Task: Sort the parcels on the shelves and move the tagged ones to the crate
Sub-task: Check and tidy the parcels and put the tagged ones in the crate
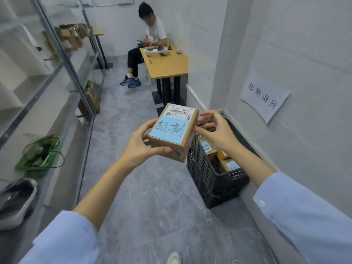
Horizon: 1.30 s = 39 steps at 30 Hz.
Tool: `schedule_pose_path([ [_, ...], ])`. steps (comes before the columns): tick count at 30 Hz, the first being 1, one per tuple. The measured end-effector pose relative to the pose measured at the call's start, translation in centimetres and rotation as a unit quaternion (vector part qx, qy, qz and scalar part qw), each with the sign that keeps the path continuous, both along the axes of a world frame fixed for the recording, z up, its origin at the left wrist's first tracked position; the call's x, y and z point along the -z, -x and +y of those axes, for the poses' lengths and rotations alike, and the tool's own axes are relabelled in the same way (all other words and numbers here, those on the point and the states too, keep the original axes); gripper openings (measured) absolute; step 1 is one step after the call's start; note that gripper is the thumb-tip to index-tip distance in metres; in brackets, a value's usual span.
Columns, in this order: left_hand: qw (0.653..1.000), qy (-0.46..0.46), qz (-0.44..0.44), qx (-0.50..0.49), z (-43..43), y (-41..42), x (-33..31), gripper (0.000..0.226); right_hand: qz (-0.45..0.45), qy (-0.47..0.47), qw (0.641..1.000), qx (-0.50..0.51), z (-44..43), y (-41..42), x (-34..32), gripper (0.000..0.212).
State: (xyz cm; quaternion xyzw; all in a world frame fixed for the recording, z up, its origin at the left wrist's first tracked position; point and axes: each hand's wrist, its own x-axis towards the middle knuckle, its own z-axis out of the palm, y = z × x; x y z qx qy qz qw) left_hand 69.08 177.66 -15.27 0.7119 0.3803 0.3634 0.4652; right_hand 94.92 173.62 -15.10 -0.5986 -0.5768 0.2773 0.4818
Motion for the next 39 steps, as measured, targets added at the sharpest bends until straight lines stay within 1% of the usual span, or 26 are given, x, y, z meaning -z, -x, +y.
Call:
schedule_pose_path([
  [4,1.0,-0.023,0.003,0.014,6.5,-4.3,0.7,0.089,0.013,0.019,0.999,0.036,5.1,-3.1,0.7,0.031],
  [6,0.999,-0.038,0.003,0.019,9.3,-6.6,1.5,0.087,0.022,0.04,0.998,0.036,7.0,-4.4,1.3,0.032],
  [9,0.999,-0.046,0.009,0.01,12.5,-10.3,3.4,0.09,0.025,0.069,0.997,0.035,9.2,-6.2,2.5,0.04],
  [11,0.999,-0.044,0.013,0.01,14.2,-12.7,5.0,0.09,0.025,0.097,0.995,0.027,10.3,-7.6,3.4,0.05],
  [15,0.999,-0.028,0.03,0.017,16.8,-17.5,8.6,0.087,0.045,0.165,0.985,-0.008,12.6,-11.6,5.8,0.087],
  [17,0.999,-0.012,0.044,0.011,17.8,-19.8,10.7,0.086,0.042,0.185,0.982,-0.026,14.2,-13.8,7.4,0.096],
  [22,0.995,0.056,0.076,-0.023,19.8,-25.2,15.9,0.088,0.027,0.22,0.971,-0.086,18.8,-19.2,13.7,0.108],
  [24,0.992,0.087,0.086,-0.036,20.5,-27.5,17.9,0.086,0.013,0.217,0.969,-0.116,20.5,-21.2,16.1,0.116],
  [27,0.985,0.13,0.103,-0.036,21.0,-31.1,21.5,0.084,0.012,0.244,0.964,-0.103,22.7,-24.2,20.2,0.127],
  [30,0.979,0.166,0.113,-0.042,21.6,-34.4,25.0,0.083,0.025,0.254,0.962,-0.094,24.2,-27.2,25.4,0.116],
  [34,0.969,0.203,0.135,-0.037,22.2,-37.5,29.9,0.082,0.045,0.289,0.953,-0.08,24.4,-29.7,31.8,0.121],
  [39,0.953,0.245,0.176,-0.02,22.5,-39.3,35.9,0.08,0.05,0.318,0.944,-0.068,24.0,-31.0,38.9,0.121],
])
